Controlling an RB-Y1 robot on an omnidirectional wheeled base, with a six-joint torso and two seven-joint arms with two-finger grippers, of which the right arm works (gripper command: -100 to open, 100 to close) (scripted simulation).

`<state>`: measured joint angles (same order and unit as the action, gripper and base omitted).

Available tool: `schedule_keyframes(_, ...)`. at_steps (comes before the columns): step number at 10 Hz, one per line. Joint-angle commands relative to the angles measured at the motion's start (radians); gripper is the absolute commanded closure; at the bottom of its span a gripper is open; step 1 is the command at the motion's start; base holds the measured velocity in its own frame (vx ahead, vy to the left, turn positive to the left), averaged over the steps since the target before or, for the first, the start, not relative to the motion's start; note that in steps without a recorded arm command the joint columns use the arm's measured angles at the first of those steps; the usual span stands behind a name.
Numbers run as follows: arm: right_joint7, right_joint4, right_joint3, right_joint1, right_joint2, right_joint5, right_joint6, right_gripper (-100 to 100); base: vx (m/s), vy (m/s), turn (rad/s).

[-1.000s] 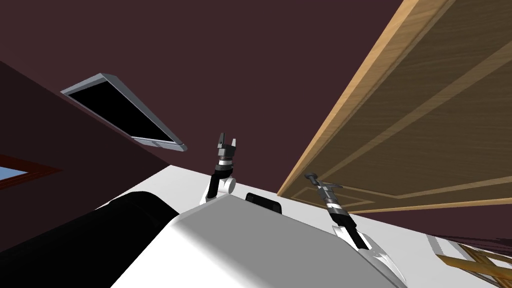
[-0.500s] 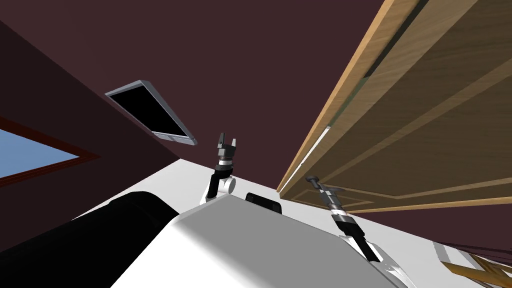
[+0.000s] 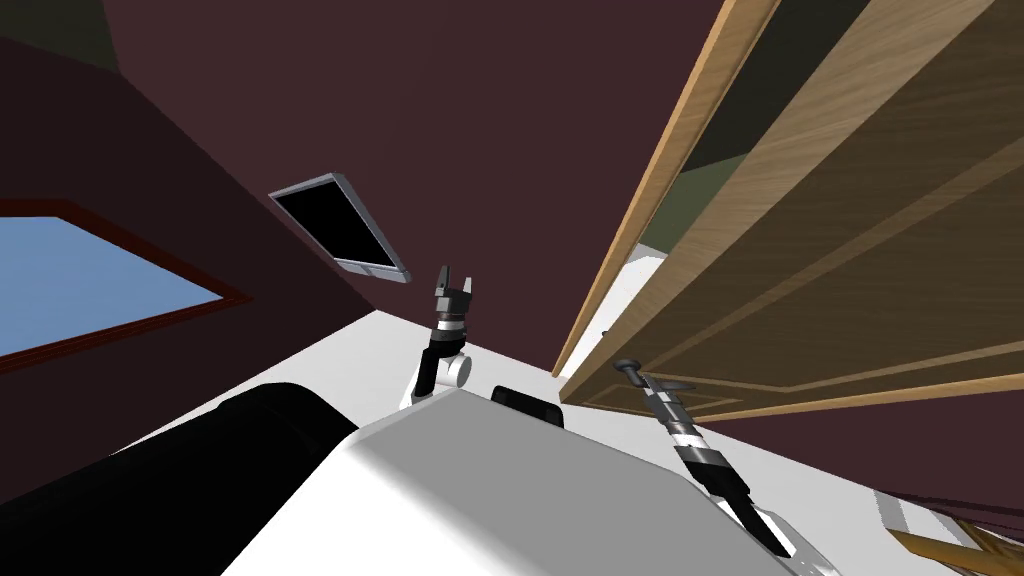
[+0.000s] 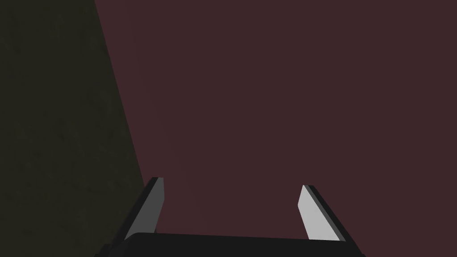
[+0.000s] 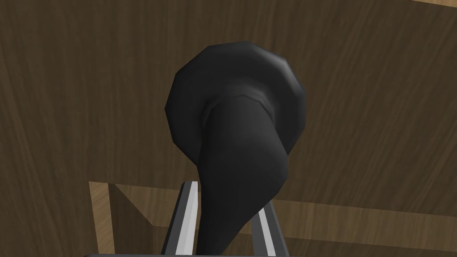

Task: Pull the door open

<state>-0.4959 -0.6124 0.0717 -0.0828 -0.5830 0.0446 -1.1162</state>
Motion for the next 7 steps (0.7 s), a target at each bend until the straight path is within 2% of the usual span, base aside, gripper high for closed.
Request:
schedule_keyframes(1, -0.003, 0.013, 0.002, -0.003, -0.005, 0.001, -0.021, 100, -0.153, -0.07, 0.15)
schedule_keyframes(2, -0.004, 0.017, 0.003, -0.004, -0.007, 0.001, -0.027, 100, -0.198, -0.096, 0.173)
schedule_keyframes(7, -0.017, 0.066, 0.011, -0.014, -0.027, 0.003, -0.104, 100, -0.225, -0.112, 0.198)
